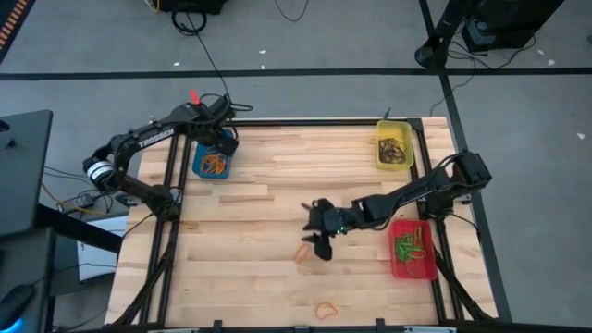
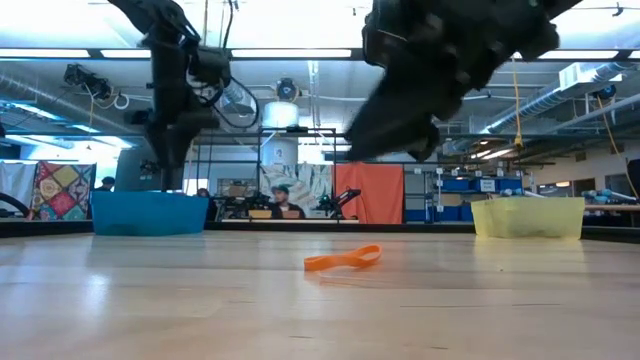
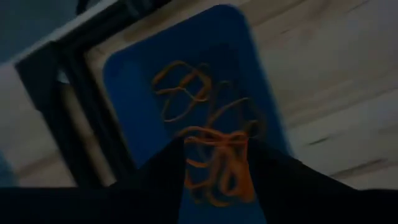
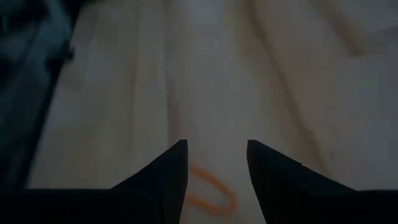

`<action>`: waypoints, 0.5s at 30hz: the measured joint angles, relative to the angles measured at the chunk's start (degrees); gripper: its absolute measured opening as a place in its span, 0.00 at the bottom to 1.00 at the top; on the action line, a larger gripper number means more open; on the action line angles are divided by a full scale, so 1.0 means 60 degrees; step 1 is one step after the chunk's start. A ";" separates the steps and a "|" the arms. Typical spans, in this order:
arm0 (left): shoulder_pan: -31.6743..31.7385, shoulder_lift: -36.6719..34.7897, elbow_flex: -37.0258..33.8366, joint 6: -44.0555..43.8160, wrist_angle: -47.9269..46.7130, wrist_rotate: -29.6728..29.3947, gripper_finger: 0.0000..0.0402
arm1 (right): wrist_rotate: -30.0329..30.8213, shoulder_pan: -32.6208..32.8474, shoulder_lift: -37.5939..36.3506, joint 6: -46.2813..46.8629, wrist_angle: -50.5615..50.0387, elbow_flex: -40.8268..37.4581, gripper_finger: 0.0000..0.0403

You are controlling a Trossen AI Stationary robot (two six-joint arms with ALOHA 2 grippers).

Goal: Sort rubber bands into baskets
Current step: Put the orange rubber band into the blue bin

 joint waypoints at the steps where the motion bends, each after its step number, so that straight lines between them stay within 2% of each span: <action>1: -0.0096 -0.0110 0.0000 -0.0368 0.0032 0.0088 0.44 | -0.0050 0.0098 0.0109 -0.0371 -0.0013 0.0000 0.44; 6: -0.0860 -0.0443 0.0004 -0.0983 0.0546 0.0677 0.44 | -0.0074 0.0439 0.0845 -0.1272 0.0104 0.0004 0.44; 11: -0.1977 -0.0528 0.0004 -0.1198 0.0689 0.0904 0.44 | 0.0072 0.0384 0.1793 -0.1188 0.0282 0.0011 0.44; 15: -0.2946 -0.0555 0.0004 -0.1438 0.0640 0.1635 0.44 | 0.0079 0.0376 0.2134 -0.0702 0.0289 0.0073 0.43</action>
